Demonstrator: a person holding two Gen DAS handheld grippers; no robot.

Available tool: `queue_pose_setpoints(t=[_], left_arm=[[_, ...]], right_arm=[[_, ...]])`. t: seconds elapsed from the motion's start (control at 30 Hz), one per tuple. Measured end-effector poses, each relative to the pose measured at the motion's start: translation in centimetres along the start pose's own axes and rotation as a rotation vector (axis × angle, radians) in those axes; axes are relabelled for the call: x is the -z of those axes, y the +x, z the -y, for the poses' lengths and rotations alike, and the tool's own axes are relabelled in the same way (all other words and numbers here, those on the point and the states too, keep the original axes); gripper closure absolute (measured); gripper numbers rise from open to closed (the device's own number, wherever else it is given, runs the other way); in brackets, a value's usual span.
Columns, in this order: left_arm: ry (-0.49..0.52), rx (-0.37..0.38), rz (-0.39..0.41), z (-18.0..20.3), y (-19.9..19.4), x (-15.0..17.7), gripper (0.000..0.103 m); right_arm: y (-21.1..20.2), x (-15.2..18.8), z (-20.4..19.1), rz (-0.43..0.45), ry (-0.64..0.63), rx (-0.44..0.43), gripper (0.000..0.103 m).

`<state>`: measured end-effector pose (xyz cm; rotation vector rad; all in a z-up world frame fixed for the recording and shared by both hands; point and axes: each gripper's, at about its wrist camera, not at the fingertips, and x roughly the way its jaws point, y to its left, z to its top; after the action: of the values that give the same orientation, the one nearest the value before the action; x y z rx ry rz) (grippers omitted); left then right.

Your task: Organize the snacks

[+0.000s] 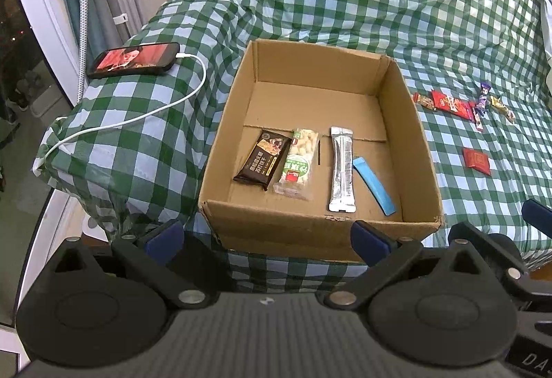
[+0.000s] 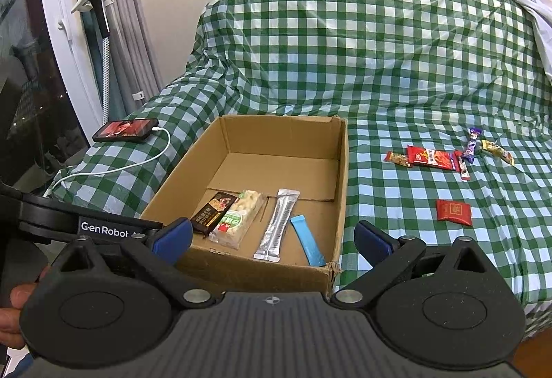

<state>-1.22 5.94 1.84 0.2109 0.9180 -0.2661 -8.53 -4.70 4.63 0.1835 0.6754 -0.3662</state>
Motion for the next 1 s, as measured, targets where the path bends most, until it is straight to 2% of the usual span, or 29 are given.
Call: queue_pose_setpoints(t=[0.4, 0.57, 0.83, 1.0], left_arm=[[-0.01, -0.001, -0.024, 0.2, 0.0, -0.4, 0.0], [0.034, -0.013, -0.044, 0.8, 0.0, -1.2, 0.0], [0.045, 0.046, -0.05, 1.8, -1.4, -4.0, 0.0], [0.103, 0.061, -0.017, 3.3, -4.2, -6.6, 0.0]], right_arm=[[0.1, 0.3, 0.2, -0.003, 0.017, 0.002, 0.003], [0.2, 0.2, 0.6, -0.004, 0.036, 0.007, 0.003], [0.1, -0.2, 2.5, 0.011, 0.103, 0.037, 0.003], [0.1, -0.8, 4.5, 0.017, 0.146, 0.063, 0.003]])
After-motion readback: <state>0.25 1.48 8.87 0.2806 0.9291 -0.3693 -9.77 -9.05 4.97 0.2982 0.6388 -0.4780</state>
